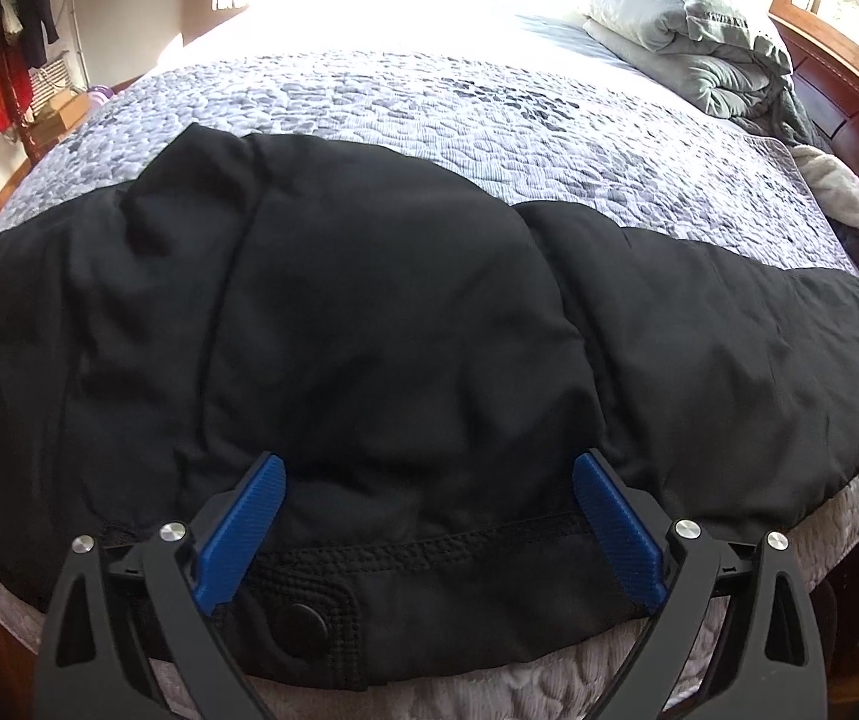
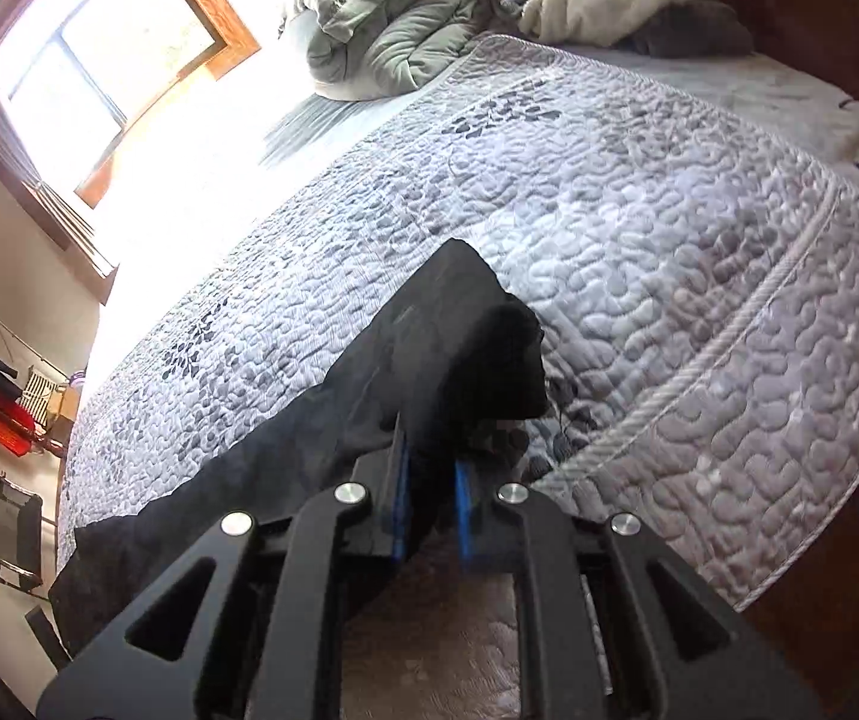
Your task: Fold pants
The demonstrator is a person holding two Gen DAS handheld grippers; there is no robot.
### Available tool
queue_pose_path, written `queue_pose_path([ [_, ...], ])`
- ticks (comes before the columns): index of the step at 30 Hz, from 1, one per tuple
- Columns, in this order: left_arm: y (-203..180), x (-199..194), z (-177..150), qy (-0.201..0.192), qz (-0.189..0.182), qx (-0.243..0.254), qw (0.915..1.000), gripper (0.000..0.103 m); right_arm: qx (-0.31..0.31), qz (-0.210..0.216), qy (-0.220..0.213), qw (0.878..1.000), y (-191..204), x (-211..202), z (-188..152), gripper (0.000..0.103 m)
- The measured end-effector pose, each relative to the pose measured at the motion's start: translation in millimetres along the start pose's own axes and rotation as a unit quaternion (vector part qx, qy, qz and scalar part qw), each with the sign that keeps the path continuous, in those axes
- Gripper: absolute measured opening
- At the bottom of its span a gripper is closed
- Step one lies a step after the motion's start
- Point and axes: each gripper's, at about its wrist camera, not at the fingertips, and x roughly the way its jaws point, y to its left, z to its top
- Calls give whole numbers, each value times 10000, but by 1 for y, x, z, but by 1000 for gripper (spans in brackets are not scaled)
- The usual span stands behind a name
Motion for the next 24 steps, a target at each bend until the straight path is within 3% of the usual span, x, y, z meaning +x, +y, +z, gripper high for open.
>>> queue_pose_path([
  [3, -9, 9, 3, 18, 162, 98, 9998, 99, 204, -365, 393, 9983, -24, 18, -6, 10],
  [7, -18, 14, -2, -16, 410, 371, 9985, 99, 465, -767, 1017, 9908, -64, 56, -50, 15],
  [11, -14, 10, -4, -41, 286, 407, 9988, 99, 618, -707, 956, 9910, -72, 54, -65, 32],
  [14, -5, 1, -3, 4, 57, 156, 9999, 99, 571, -724, 905, 9916, -61, 38, -72, 45],
  [17, 7, -13, -3, -57, -164, -217, 9996, 99, 500, -461, 946, 9932, -39, 21, -89, 46],
  [20, 16, -20, -4, -128, -157, -448, 9988, 99, 326, 61, 1228, 9919, 0, 18, -116, 46],
  [24, 16, -24, -5, -164, -60, -355, 9992, 99, 312, 736, 1744, 9814, 44, 39, -147, 45],
])
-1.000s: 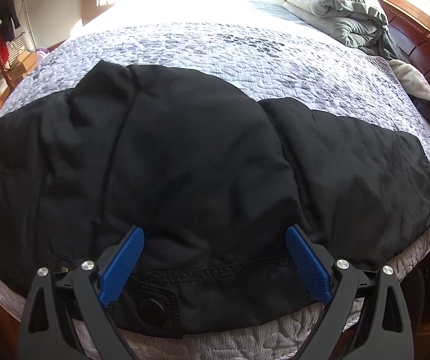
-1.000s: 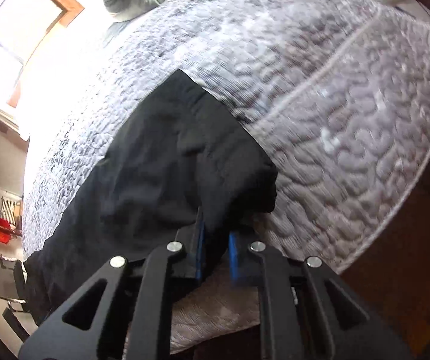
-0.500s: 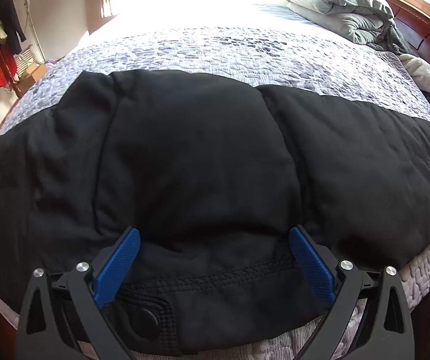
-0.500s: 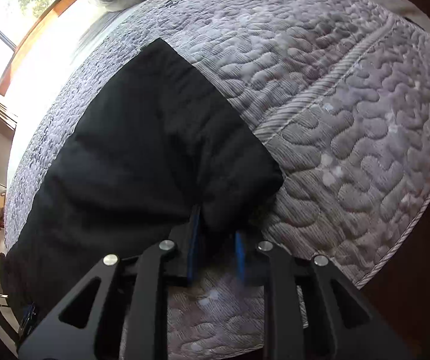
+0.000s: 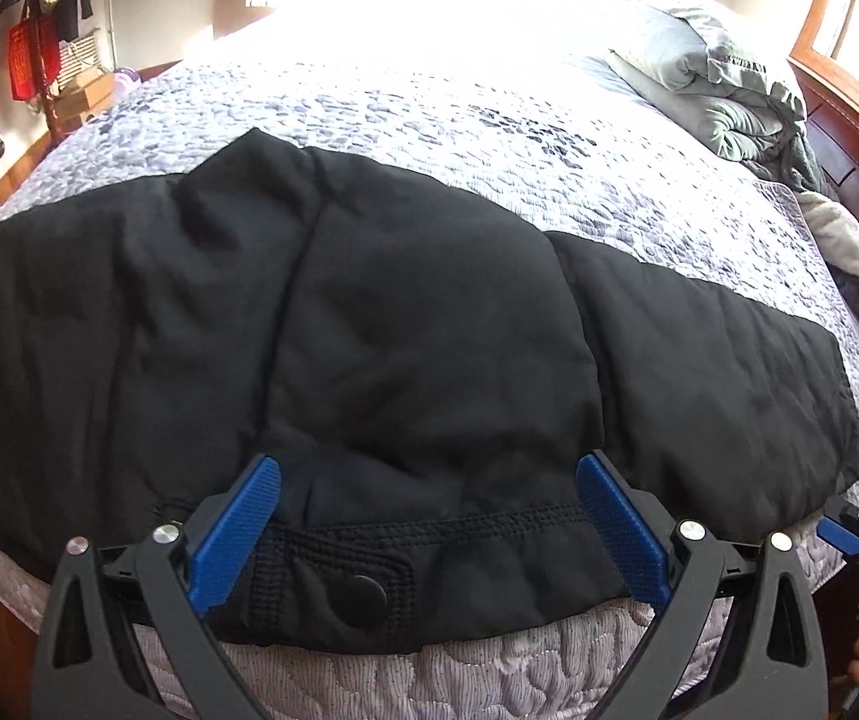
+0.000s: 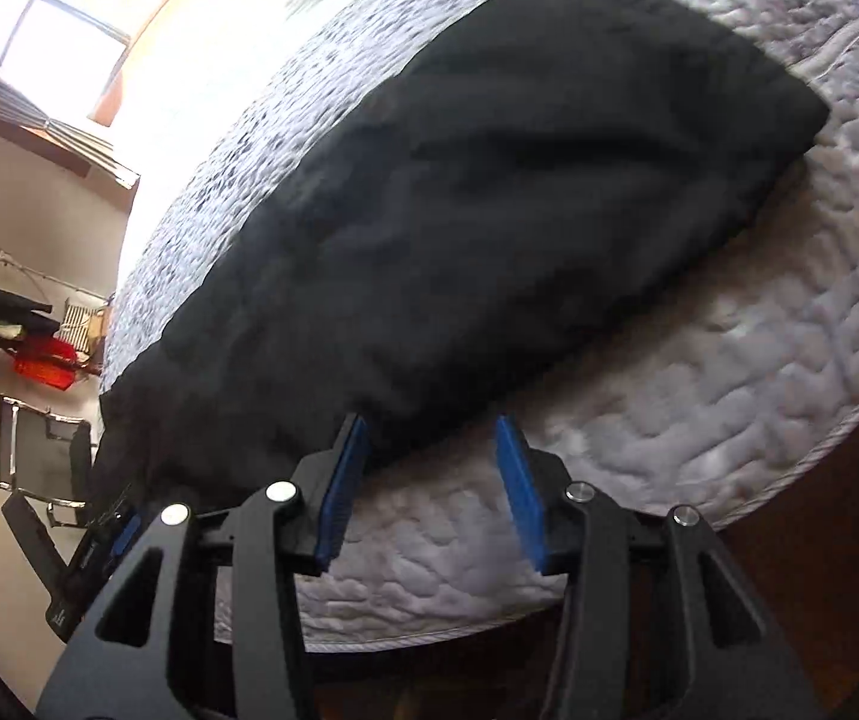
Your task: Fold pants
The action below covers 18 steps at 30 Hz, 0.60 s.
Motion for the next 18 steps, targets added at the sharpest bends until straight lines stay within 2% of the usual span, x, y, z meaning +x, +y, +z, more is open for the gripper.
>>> queue_pose_path([
  [4, 2, -7, -2, -11, 44, 104, 9999, 99, 275, 322, 346, 9985, 15, 29, -11, 47],
  [6, 8, -9, -3, -27, 47, 76, 10000, 99, 245, 271, 388, 9986, 22, 41, -12, 48],
  [7, 12, -9, -4, -2, 68, 46, 10000, 99, 210, 276, 361, 9987, 26, 43, -9, 43],
  [9, 20, -5, -6, 61, 126, -37, 9999, 99, 259, 384, 308, 9985, 27, 46, -6, 22],
  [10, 24, -2, -6, 84, 124, -91, 9998, 99, 266, 413, 238, 9985, 26, 44, -3, 15],
  [11, 27, 0, -7, 95, 82, -128, 9998, 99, 225, 491, 166, 9984, 25, 40, -2, 8],
  [12, 28, 2, -7, 115, 55, -140, 9998, 99, 181, 525, 144, 9984, 21, 37, -5, 7],
  [16, 22, 8, -9, 149, 234, 40, 9996, 99, -109, 14, 232, 9997, 29, 44, -10, 7],
  [18, 20, 7, -10, 135, 261, 119, 9995, 99, -583, -333, 211, 9975, 44, 43, -11, 16],
])
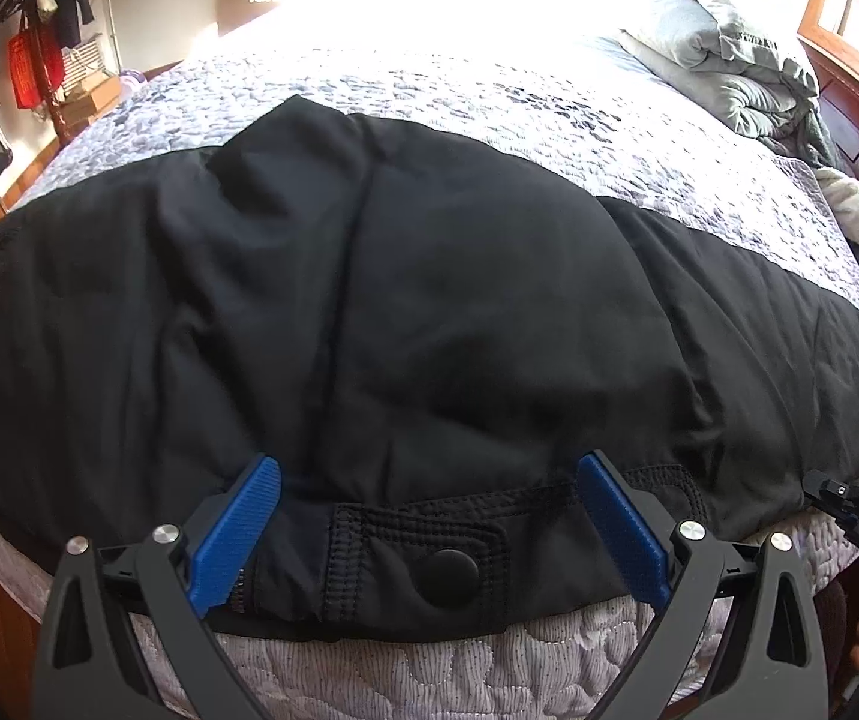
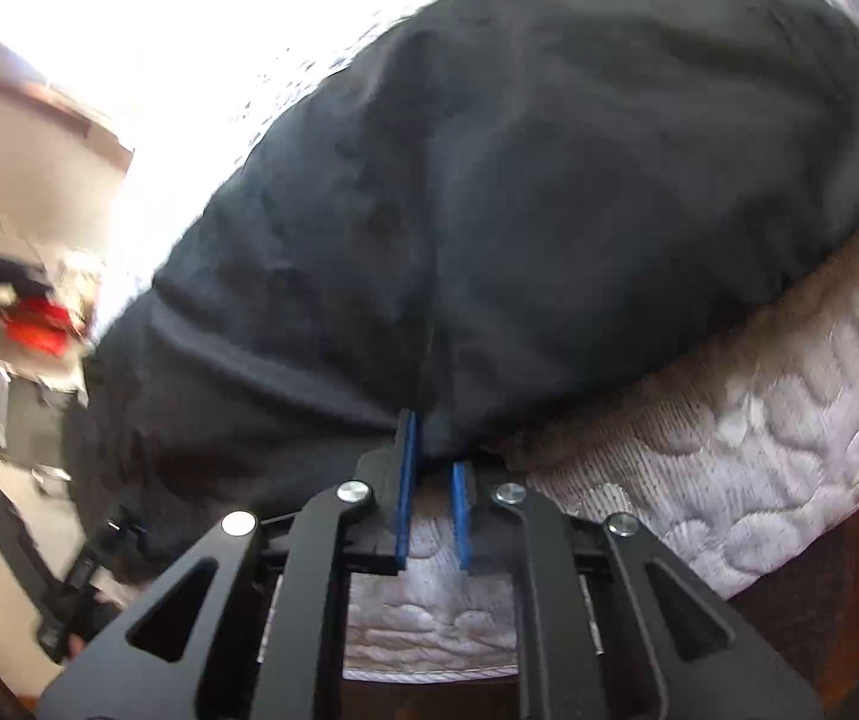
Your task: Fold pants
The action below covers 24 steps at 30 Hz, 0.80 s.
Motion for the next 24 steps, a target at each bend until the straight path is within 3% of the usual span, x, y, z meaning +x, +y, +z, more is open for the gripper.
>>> queue_pose_path([
  [1, 1, -1, 0, 3, -37, 1, 10000, 99, -137, -140, -17, 9998, 6, -2, 0, 18],
  [3, 6, -5, 0, 2, -162, -75, 9998, 99, -285, -248, 9, 9993, 16, -4, -1, 48],
  [4, 10, -8, 0, -10, -241, -151, 9996, 99, -331, -253, -12, 9991, 21, -6, -3, 49],
  [7, 20, -19, -2, -54, -428, -262, 9987, 98, -605, -500, -40, 9969, 39, -8, -11, 48],
  [9, 26, -26, -6, -41, -486, -253, 9985, 91, -677, -462, 21, 9966, 47, -8, -16, 45],
  [11, 33, -34, -11, -23, -254, -252, 9994, 91, -742, -464, 60, 9961, 55, -7, -21, 44],
  [14, 54, -47, -22, -9, -213, -398, 9990, 91, -930, -479, 9, 9945, 64, -12, -25, 44],
  [21, 134, -49, -35, 79, -403, -1791, 9830, 88, -1193, -431, 94, 9919, 79, -6, -38, 45],
  [23, 151, -46, -36, 108, -506, -2048, 9774, 83, -1220, -426, 96, 9916, 83, -5, -40, 45],
  [24, 157, -45, -37, 130, -561, -2155, 9748, 75, -1269, -469, 79, 9908, 86, -5, -41, 45],
])
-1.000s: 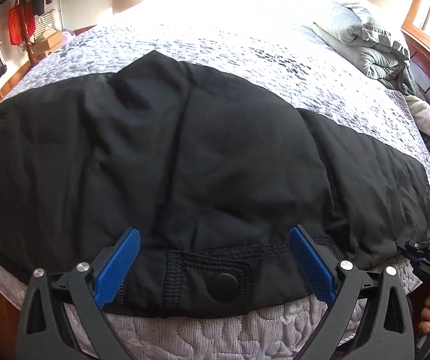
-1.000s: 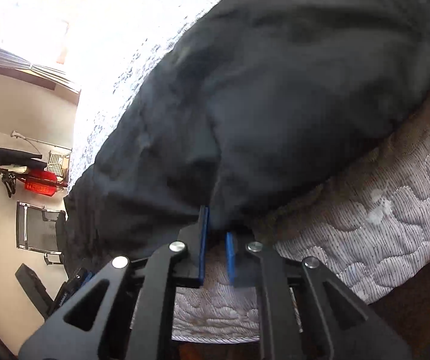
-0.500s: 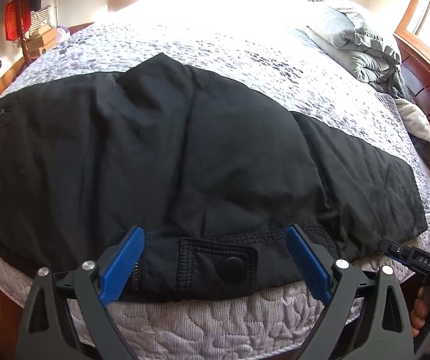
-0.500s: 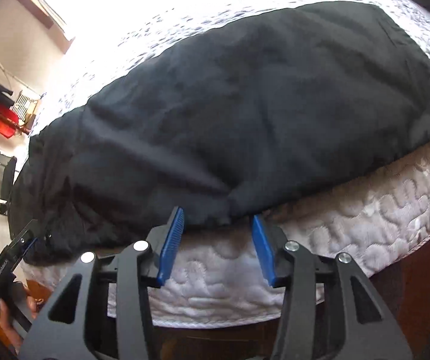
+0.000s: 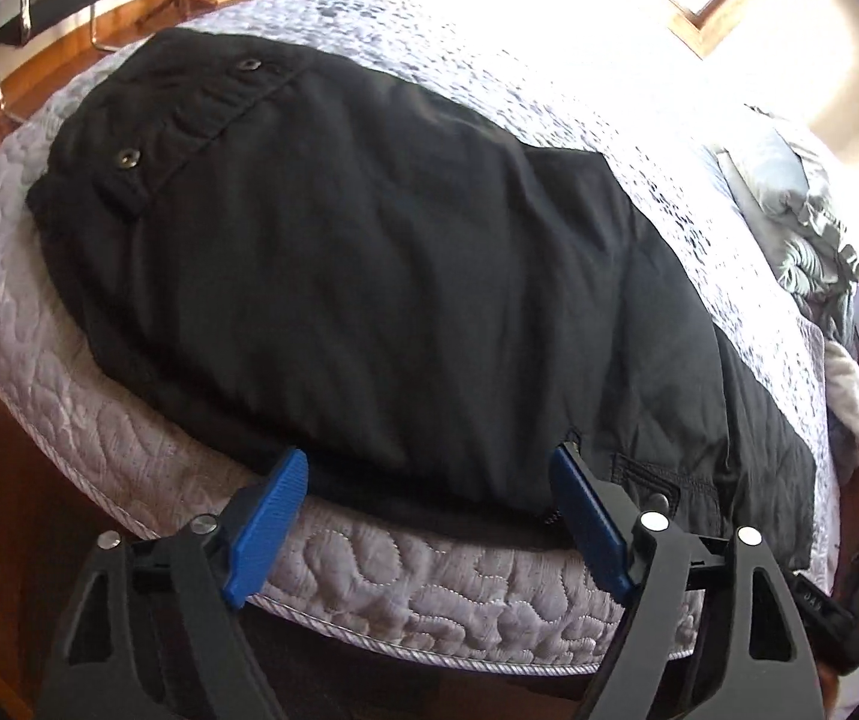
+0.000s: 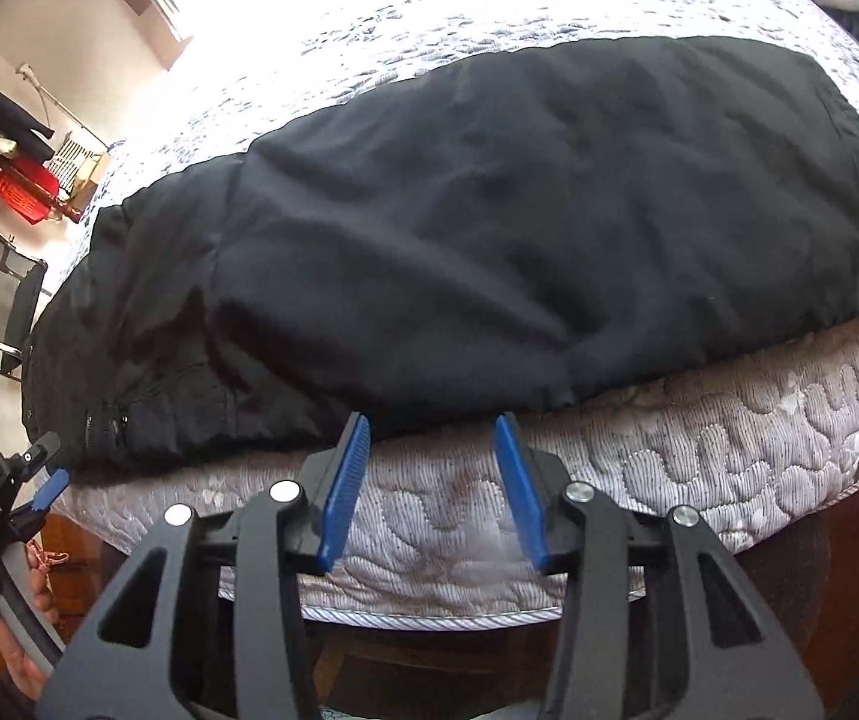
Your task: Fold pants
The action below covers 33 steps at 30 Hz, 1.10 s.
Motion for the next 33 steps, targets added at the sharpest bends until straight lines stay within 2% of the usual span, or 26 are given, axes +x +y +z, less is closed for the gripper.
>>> queue_pose_path([
  [1, 7, 0, 4, 24, -89, -139, 9999, 67, -58, -54, -17, 10000, 1, 0, -1, 45],
  [3, 18, -2, 9, 65, -356, -455, 9983, 62, -159, -125, -38, 9998, 5, -2, -2, 45],
  [7, 36, -4, 20, 234, -928, -963, 9907, 61, -198, -142, 2, 9997, 11, 4, 1, 45],
  [9, 43, -4, 24, 330, -1089, -1159, 9867, 56, -231, -184, 26, 9996, 12, 6, 0, 45],
  [13, 63, -7, 29, 480, -1478, -1566, 9754, 56, -205, -190, 84, 9996, 10, 10, -1, 45],
  [18, 74, 6, 29, 764, -1238, -1685, 9749, 56, -225, -211, 89, 9995, 9, 13, -2, 45],
  [21, 80, 16, 29, 773, -1265, -1841, 9717, 56, -205, -213, 106, 9995, 8, 15, -2, 45],
  [23, 83, 20, 31, 733, -1231, -1992, 9694, 49, -198, -228, 123, 9995, 8, 16, -2, 45],
  [25, 83, 18, 32, 596, -1053, -1896, 9744, 18, -196, -237, 111, 9995, 9, 16, -3, 46],
  [28, 83, 12, 33, 547, -1021, -1737, 9780, 11, -174, -256, 107, 9995, 7, 16, -2, 48],
  [33, 74, -10, 21, 278, -883, -1633, 9822, 5, -175, -263, 120, 9994, 6, 16, -3, 48],
])
